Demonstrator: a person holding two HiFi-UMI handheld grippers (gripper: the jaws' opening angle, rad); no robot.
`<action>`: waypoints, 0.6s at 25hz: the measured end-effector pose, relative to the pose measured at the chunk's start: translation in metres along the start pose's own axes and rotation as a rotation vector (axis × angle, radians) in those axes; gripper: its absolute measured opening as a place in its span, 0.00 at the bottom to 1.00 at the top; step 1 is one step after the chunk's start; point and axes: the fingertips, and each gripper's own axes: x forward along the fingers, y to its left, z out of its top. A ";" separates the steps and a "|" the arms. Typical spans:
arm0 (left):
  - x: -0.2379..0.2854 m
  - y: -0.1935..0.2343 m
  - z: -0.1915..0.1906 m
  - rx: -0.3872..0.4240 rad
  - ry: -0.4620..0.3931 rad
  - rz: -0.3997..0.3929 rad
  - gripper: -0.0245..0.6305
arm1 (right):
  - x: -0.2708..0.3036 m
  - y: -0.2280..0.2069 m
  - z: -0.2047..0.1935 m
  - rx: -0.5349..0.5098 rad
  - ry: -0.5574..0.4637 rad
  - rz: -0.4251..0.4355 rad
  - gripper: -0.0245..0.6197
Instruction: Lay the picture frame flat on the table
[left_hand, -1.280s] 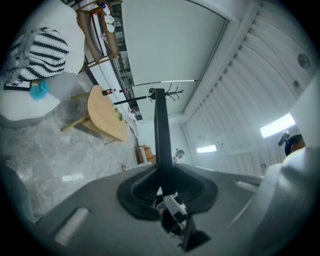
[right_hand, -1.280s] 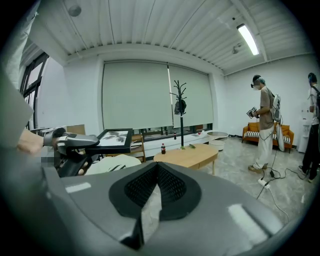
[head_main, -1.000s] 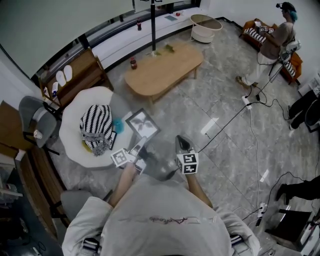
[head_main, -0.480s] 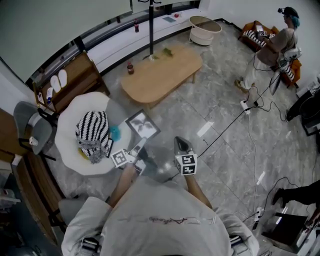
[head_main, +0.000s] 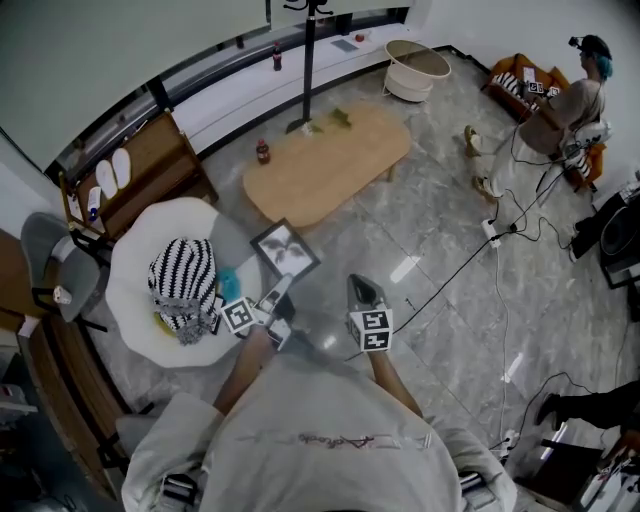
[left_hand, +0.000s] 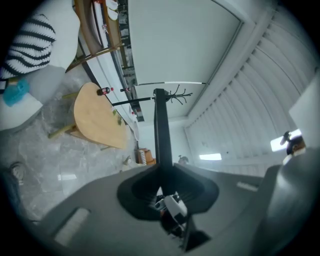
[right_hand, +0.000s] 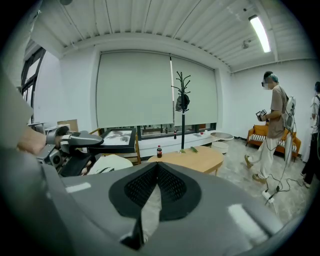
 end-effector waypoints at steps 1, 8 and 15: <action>0.006 0.002 0.009 -0.001 0.001 -0.002 0.14 | 0.010 -0.002 0.004 0.000 0.000 0.000 0.04; 0.051 0.017 0.066 -0.011 0.014 0.006 0.14 | 0.074 -0.020 0.036 0.005 -0.005 -0.005 0.04; 0.092 0.030 0.118 0.009 0.040 0.001 0.14 | 0.127 -0.034 0.062 0.015 -0.002 -0.015 0.04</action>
